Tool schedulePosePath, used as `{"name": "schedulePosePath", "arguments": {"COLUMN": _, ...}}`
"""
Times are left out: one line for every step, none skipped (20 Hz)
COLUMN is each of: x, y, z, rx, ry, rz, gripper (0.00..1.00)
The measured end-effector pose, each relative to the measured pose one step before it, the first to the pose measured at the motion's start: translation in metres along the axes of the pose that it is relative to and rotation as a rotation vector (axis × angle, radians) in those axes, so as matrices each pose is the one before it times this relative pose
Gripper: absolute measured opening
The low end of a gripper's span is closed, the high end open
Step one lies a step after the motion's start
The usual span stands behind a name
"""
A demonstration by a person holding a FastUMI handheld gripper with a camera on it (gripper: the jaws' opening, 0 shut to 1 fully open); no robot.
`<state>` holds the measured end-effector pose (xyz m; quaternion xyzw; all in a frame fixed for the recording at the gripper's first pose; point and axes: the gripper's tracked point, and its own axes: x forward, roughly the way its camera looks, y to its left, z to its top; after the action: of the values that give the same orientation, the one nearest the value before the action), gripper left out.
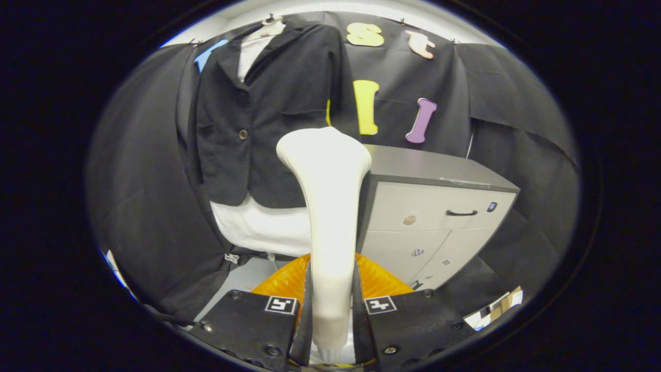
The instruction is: Iron the clothes twice with a garment steamer, once on the left side and once on the right side.
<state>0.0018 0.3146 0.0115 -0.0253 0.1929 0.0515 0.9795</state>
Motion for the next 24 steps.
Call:
{"name": "schedulePosePath", "arguments": {"x": -0.00559, "y": -0.01239, "z": 0.00571, "rx": 0.01135, "ry": -0.01156, "rz": -0.00131, "gripper": 0.34}}
{"name": "schedulePosePath", "arguments": {"x": -0.00473, "y": -0.01293, "z": 0.00561, "rx": 0.00797, "ry": -0.01254, "rz": -0.00108, "gripper": 0.34}}
{"name": "schedulePosePath", "arguments": {"x": -0.00439, "y": -0.01208, "z": 0.00492, "rx": 0.00466, "ry": -0.00889, "rz": -0.00023, "gripper": 0.34}}
{"name": "schedulePosePath", "arguments": {"x": -0.00280, "y": -0.01290, "z": 0.00088, "rx": 0.00726, "ry": -0.00539, "rz": 0.00145, "gripper": 0.34}}
{"name": "schedulePosePath", "arguments": {"x": -0.00385, "y": -0.01330, "z": 0.00148, "rx": 0.00872, "ry": -0.00486, "rz": 0.00114, "gripper": 0.34}}
{"name": "schedulePosePath", "arguments": {"x": -0.00503, "y": -0.01361, "z": 0.00140, "rx": 0.00743, "ry": -0.00549, "rz": -0.00052, "gripper": 0.34}}
{"name": "schedulePosePath", "arguments": {"x": -0.00391, "y": -0.01182, "z": 0.00212, "rx": 0.00675, "ry": -0.00189, "rz": -0.00117, "gripper": 0.34}}
{"name": "schedulePosePath", "arguments": {"x": -0.00387, "y": -0.01161, "z": 0.00097, "rx": 0.00975, "ry": -0.00065, "rz": -0.00142, "gripper": 0.34}}
{"name": "schedulePosePath", "arguments": {"x": -0.00354, "y": -0.01076, "z": 0.00184, "rx": 0.00978, "ry": 0.00013, "rz": -0.00371, "gripper": 0.34}}
{"name": "schedulePosePath", "arguments": {"x": -0.00187, "y": -0.01163, "z": 0.00047, "rx": 0.00906, "ry": 0.00080, "rz": -0.00557, "gripper": 0.35}}
{"name": "schedulePosePath", "arguments": {"x": -0.00151, "y": -0.01209, "z": 0.00040, "rx": 0.01026, "ry": 0.00180, "rz": -0.00668, "gripper": 0.34}}
{"name": "schedulePosePath", "arguments": {"x": 0.00165, "y": -0.01795, "z": -0.00204, "rx": 0.00899, "ry": 0.00276, "rz": -0.00687, "gripper": 0.34}}
{"name": "schedulePosePath", "arguments": {"x": -0.00118, "y": -0.01233, "z": -0.00201, "rx": 0.00455, "ry": 0.00506, "rz": -0.00813, "gripper": 0.34}}
{"name": "schedulePosePath", "arguments": {"x": -0.00126, "y": -0.01096, "z": -0.00212, "rx": 0.00393, "ry": 0.00612, "rz": -0.00644, "gripper": 0.34}}
{"name": "schedulePosePath", "arguments": {"x": -0.00103, "y": -0.01129, "z": -0.00286, "rx": 0.00395, "ry": 0.00859, "rz": -0.00604, "gripper": 0.34}}
{"name": "schedulePosePath", "arguments": {"x": 0.00035, "y": -0.00800, "z": -0.00378, "rx": 0.00175, "ry": 0.00685, "rz": -0.00280, "gripper": 0.34}}
{"name": "schedulePosePath", "arguments": {"x": 0.00013, "y": -0.00960, "z": -0.00343, "rx": 0.00238, "ry": 0.01003, "rz": -0.00455, "gripper": 0.34}}
{"name": "schedulePosePath", "arguments": {"x": -0.00013, "y": -0.00808, "z": -0.00401, "rx": 0.00062, "ry": 0.00988, "rz": -0.00258, "gripper": 0.34}}
{"name": "schedulePosePath", "arguments": {"x": 0.00022, "y": -0.00744, "z": -0.00379, "rx": 0.00272, "ry": 0.00959, "rz": -0.00254, "gripper": 0.34}}
{"name": "schedulePosePath", "arguments": {"x": 0.00058, "y": -0.00706, "z": -0.00481, "rx": 0.00015, "ry": 0.00798, "rz": 0.00016, "gripper": 0.34}}
{"name": "schedulePosePath", "arguments": {"x": 0.00037, "y": -0.00679, "z": -0.00495, "rx": -0.00089, "ry": 0.00825, "rz": -0.00088, "gripper": 0.34}}
{"name": "schedulePosePath", "arguments": {"x": 0.00083, "y": -0.00558, "z": -0.00522, "rx": -0.00216, "ry": 0.01035, "rz": 0.00198, "gripper": 0.34}}
{"name": "schedulePosePath", "arguments": {"x": 0.00133, "y": -0.00397, "z": -0.00369, "rx": 0.00118, "ry": 0.00861, "rz": 0.00204, "gripper": 0.34}}
{"name": "schedulePosePath", "arguments": {"x": 0.00168, "y": -0.00446, "z": -0.00329, "rx": -0.00259, "ry": 0.00957, "rz": 0.00218, "gripper": 0.34}}
